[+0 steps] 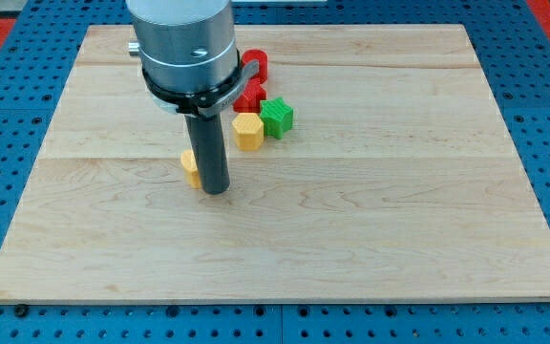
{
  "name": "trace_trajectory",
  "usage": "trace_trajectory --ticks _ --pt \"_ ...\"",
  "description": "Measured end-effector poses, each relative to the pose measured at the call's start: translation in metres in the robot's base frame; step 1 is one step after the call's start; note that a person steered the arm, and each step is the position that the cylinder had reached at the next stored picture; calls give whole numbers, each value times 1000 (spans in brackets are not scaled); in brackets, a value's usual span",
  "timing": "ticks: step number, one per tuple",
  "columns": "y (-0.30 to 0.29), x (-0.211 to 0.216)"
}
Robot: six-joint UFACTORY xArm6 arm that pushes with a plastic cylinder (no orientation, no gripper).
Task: Push the yellow heart towards the yellow hexagon
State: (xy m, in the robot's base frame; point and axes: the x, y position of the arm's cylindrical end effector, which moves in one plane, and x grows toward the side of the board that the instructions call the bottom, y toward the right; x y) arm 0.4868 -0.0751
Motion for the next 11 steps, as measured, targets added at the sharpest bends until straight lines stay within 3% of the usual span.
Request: trace_trajectory --ticks 2,4,6,8,11 --pt "-4 3" --pt "-7 -35" --pt "-27 5" --pt "-60 -25" --pt "-43 -33"
